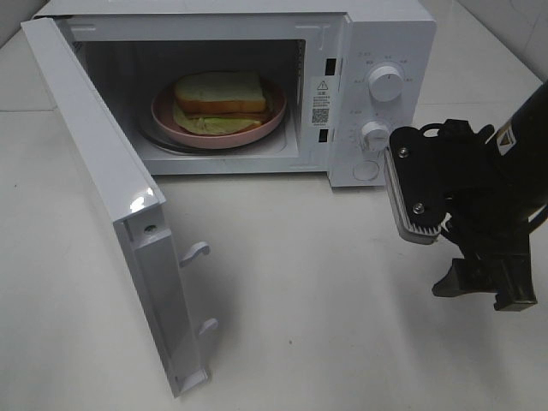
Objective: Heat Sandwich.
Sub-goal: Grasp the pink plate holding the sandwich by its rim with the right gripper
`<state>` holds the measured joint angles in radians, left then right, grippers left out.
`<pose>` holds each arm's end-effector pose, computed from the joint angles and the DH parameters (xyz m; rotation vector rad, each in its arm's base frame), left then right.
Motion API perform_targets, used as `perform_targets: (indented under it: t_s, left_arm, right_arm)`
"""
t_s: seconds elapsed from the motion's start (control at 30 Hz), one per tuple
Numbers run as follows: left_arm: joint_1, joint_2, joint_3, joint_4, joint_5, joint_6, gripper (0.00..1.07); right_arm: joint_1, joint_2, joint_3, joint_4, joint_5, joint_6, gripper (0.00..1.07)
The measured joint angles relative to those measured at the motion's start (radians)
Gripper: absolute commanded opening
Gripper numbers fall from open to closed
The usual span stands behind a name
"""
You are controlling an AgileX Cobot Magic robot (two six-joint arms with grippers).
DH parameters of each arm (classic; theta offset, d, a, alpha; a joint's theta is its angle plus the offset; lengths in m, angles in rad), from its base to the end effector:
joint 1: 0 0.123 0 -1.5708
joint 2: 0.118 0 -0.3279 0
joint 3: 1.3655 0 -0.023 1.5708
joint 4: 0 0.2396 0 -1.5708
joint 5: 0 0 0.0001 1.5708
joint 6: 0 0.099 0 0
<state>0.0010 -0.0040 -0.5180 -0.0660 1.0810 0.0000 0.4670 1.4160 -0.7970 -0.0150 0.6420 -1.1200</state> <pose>-0.0544 -0.0058 0.2714 0.0037 2.0416 -0.0783 0.2186 0.1092 0.2577 -1.9791 1.9275 -0.1932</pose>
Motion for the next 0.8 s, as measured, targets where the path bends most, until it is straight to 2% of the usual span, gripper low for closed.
perform_targets:
  t_s: [0.27, 0.4, 0.53, 0.8]
  left_arm:
    - [0.0, 0.0, 0.0, 0.0, 0.0, 0.0, 1.0]
    - [0.0, 0.0, 0.0, 0.0, 0.0, 0.0, 1.0]
    - [0.0, 0.0, 0.0, 0.0, 0.0, 0.0, 1.0]
    - [0.0, 0.0, 0.0, 0.0, 0.0, 0.0, 1.0]
  right_arm:
    - [0.001, 0.0, -0.006, -0.034, -0.016, 0.005, 0.88]
    - [0.034, 0.0, -0.044, -0.105, -0.016, 0.022, 0.87]
    - [0.08, 0.005, -0.11, -0.18, -0.015, 0.056, 0.86]
    - [0.129, 0.084, -0.23, -0.207, -0.015, 0.058, 0.84]
